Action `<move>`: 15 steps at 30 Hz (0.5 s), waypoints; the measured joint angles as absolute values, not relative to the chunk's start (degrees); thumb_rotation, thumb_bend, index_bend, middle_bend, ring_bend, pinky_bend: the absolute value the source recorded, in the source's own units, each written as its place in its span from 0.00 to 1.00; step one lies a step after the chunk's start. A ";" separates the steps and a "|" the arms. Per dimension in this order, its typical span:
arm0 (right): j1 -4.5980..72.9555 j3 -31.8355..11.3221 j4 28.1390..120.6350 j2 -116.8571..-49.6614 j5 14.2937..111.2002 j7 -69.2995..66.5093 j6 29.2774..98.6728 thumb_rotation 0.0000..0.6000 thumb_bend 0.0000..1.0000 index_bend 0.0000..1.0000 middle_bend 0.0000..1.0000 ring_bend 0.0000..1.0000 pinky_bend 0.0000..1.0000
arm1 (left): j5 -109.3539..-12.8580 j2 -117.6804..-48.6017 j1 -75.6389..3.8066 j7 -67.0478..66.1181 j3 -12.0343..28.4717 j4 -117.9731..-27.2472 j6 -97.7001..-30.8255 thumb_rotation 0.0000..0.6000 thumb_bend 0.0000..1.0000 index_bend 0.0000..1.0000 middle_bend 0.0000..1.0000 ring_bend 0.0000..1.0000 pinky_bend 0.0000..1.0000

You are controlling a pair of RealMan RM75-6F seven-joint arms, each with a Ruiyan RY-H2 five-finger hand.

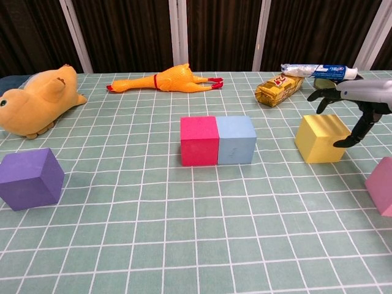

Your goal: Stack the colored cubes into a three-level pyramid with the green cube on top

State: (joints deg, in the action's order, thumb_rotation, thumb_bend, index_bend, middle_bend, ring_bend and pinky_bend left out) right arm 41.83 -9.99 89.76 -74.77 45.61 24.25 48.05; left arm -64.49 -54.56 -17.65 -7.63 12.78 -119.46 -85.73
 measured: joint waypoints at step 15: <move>43.17 -8.94 87.34 -77.25 44.92 23.98 48.91 1.00 0.36 0.00 0.31 0.19 0.00 | -64.33 -54.65 -17.09 -7.00 13.69 -119.04 -84.90 1.00 0.07 0.00 0.06 0.02 0.08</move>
State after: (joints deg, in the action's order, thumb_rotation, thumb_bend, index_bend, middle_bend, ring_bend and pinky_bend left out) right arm 43.17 -8.94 87.34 -77.25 44.92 23.98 48.91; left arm -64.33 -54.65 -17.09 -7.00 13.69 -119.04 -84.90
